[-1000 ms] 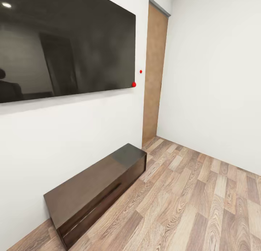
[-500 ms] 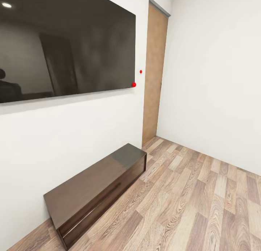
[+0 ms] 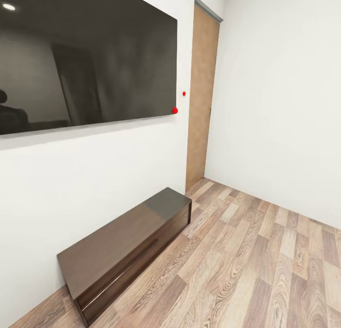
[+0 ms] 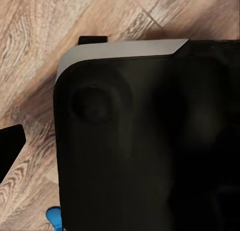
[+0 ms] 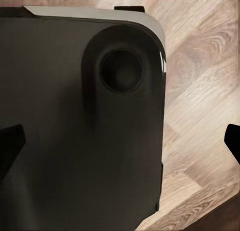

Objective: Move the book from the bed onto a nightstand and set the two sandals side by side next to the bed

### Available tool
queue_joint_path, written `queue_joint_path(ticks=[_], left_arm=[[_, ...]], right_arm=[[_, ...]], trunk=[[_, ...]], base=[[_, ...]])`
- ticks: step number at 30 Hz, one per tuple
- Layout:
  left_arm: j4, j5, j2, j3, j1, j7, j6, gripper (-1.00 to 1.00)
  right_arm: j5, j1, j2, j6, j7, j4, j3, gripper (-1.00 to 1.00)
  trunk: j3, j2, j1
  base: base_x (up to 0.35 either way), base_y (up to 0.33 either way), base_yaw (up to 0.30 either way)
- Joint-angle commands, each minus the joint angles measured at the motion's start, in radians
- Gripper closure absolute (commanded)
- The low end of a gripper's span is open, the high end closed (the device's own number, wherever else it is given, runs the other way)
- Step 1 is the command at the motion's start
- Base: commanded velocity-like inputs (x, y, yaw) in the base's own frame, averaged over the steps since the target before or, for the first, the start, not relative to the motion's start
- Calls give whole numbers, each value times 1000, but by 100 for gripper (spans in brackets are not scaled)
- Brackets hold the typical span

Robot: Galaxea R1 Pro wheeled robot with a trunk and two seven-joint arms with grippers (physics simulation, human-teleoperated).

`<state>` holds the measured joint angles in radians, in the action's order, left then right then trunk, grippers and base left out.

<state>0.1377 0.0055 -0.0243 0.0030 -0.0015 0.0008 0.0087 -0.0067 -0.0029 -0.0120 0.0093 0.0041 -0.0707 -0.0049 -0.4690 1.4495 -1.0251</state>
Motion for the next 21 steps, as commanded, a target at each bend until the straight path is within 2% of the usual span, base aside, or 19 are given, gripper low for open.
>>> queue_joint_path(ticks=[1, 4, 5, 7, 9, 16, 18, 21], left_arm=[[7, 1, -4, 0, 0, 0, 1, -100], [24, 1, -9, 0, 0, -1, 1, -100], [617, 1, -9, 0, 0, -2, 0, -100], [654, 2, -10, -1, 0, -3, -2, -100], [665, 2, -10, -1, 0, -3, -3, -100], [666, 13, -11, -1, 0, -3, -16, -100], [647, 17, -10, -1, 0, -4, -49, -100], [621, 30, -9, 0, 0, -2, -148, -100]], right_arm=[[-1, 0, -1, 1, 0, -6, -6, -100], [-2, 0, -1, 0, 0, -23, -21, -100], [-2, 0, -2, 0, 0, -403, -38, -100], [-1, 0, -1, -3, 3, -423, -66, -100], [-1, 0, 0, -14, 6, -429, -77, -100], [-2, 0, 1, -27, 8, -428, -90, -100], [-2, 0, 1, -28, 8, -427, -92, -100], [-2, 0, 1, -28, 8, -427, -93, -100]], trunk=[[-1, 0, 0], [-1, 0, 0], [-1, 0, 0], [-1, 0, 0], [-1, 0, 0], [-1, 0, 0], [-1, 0, 0], [-1, 0, 0]], base=[[0, 0, 0], [0, 0, 0], [0, 0, 0], [0, 0, 0], [0, 0, 0], [0, 0, 0], [0, 0, 0], [0, 0, 0]])
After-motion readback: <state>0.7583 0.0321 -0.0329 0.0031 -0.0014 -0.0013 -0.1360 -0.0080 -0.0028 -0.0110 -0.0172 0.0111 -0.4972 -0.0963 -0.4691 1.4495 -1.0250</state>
